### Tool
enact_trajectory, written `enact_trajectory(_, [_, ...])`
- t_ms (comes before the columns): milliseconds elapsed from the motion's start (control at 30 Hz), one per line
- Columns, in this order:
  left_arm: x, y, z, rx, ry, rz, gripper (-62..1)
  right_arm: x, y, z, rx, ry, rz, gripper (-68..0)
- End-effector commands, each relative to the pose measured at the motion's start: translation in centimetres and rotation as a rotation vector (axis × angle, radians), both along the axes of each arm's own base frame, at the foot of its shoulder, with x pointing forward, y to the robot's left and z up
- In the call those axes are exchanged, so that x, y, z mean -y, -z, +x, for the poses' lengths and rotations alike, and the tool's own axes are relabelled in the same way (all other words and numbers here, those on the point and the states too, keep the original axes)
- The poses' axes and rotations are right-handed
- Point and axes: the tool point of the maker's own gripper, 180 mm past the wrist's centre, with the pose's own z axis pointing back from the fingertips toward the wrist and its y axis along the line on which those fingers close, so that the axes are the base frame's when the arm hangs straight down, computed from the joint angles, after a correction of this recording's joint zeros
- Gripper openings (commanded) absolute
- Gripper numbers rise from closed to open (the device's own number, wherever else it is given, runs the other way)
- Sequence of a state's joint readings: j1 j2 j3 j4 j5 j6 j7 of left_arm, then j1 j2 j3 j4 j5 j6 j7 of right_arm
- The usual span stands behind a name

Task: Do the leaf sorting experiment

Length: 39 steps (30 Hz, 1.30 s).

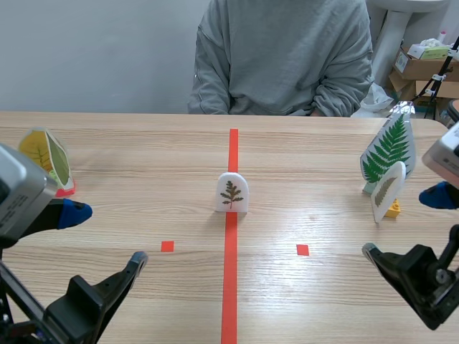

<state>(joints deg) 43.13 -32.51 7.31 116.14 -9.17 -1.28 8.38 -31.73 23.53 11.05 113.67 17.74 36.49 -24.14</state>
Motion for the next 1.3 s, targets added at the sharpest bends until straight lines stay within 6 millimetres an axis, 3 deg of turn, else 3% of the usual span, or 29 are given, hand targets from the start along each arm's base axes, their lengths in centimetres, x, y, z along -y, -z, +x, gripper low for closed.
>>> enact_trajectory(0, [0.2,-0.7,0.2,0.022,-0.005,-0.019,-11.4,0.3,-0.7,1.7,0.040,-0.058,-0.030,-6.9])
enact_trajectory(333, [0.2,-0.9,0.3,0.031,-0.004,-0.025,-11.4,-1.8,0.5,8.0,0.015,-0.257,-0.016,-6.9])
enact_trajectory(533, [0.2,-0.9,0.3,0.032,-0.006,-0.023,-11.4,-5.3,1.7,10.9,-0.008,-0.333,0.040,-6.9])
enact_trajectory(733, [0.1,-0.9,0.4,0.033,-0.009,-0.023,-11.4,-9.8,4.3,12.0,-0.065,-0.403,0.079,-6.9])
enact_trajectory(933, [-0.7,-1.2,1.0,0.048,-0.050,-0.023,-11.4,-14.5,5.5,12.9,-0.067,-0.470,0.104,-6.9])
enact_trajectory(1100, [-1.5,-1.4,1.4,0.063,-0.067,-0.003,-11.4,-16.9,6.6,13.3,-0.078,-0.494,0.117,-6.9])
enact_trajectory(1267, [-2.1,-1.6,1.7,0.074,-0.079,0.009,-11.4,-18.1,7.6,12.9,-0.101,-0.493,0.152,-6.9])
